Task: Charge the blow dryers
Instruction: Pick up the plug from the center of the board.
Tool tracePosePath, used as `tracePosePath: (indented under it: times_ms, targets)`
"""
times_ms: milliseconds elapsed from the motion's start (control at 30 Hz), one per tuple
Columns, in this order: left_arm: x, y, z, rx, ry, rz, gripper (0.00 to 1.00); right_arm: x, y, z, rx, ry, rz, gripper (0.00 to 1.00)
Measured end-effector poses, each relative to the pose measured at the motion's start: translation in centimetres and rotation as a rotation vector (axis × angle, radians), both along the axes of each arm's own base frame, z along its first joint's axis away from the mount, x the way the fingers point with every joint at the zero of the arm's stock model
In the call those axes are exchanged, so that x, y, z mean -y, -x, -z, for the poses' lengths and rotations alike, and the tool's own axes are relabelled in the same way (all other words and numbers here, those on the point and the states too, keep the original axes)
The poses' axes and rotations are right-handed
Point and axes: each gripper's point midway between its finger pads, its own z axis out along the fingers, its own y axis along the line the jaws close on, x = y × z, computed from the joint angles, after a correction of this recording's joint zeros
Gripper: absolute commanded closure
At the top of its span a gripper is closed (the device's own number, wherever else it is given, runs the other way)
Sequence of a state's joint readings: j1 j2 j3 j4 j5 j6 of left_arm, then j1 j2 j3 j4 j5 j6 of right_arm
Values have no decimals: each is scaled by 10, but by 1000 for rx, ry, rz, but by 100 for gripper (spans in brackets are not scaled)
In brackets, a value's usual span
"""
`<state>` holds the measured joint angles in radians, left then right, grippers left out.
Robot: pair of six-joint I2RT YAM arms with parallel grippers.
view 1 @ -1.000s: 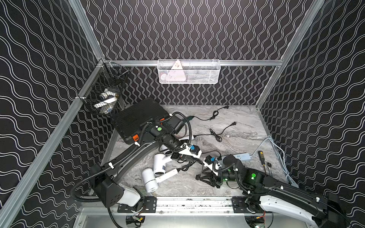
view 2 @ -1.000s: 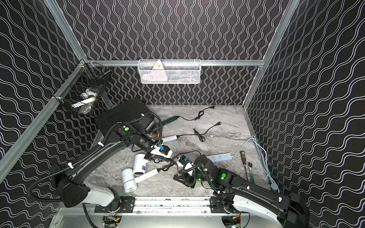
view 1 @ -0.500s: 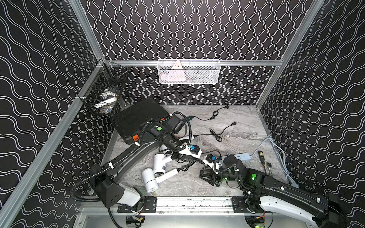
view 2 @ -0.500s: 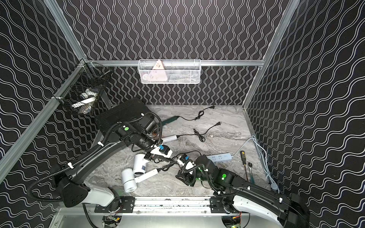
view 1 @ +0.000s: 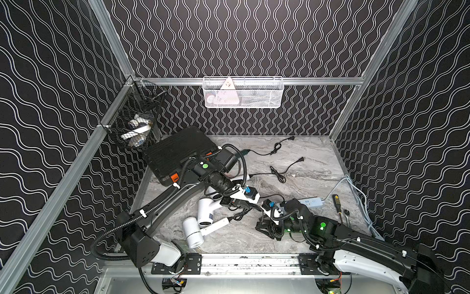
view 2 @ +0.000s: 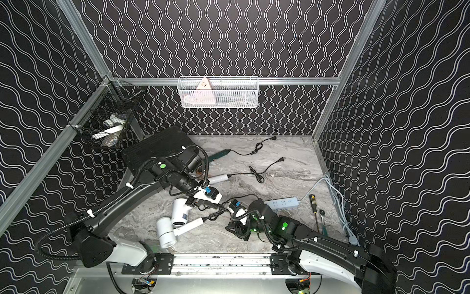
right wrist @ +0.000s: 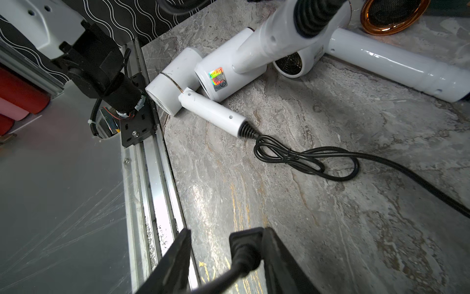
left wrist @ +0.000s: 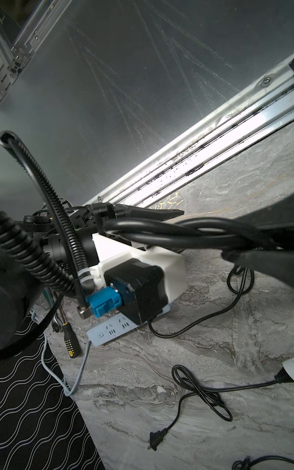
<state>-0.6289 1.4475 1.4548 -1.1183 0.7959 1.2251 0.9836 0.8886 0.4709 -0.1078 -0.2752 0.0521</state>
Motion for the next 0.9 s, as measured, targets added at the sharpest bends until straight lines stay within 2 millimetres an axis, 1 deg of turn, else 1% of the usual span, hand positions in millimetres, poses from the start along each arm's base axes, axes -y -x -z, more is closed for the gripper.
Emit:
tracePosePath:
  times_ms: [200, 333, 433, 467, 633, 767, 867, 900]
  targets:
    - [0, 0, -1, 4, 3, -1, 100, -2, 0, 0, -5, -4, -6, 59]
    - [0, 1, -2, 5, 3, 0, 100, -2, 1, -1, -6, -11, -12, 66]
    - [-1, 1, -2, 5, 4, -1, 100, -1, 2, -2, -5, -17, -14, 67]
    - [-1, 0, -2, 6, 3, -1, 100, -1, 2, -2, -5, -18, -14, 70]
    - [-1, 1, -2, 6, 3, -1, 100, 1, 4, -1, -12, -23, -10, 72]
    - [0, -1, -4, 15, 6, -3, 100, 2, 5, -1, -16, -26, -9, 77]
    - [0, -1, -5, 19, 5, -4, 100, 2, 5, 0, -18, -25, -10, 83]
    - [0, -2, -5, 19, 5, -4, 100, 2, 5, 0, -19, -24, -10, 84]
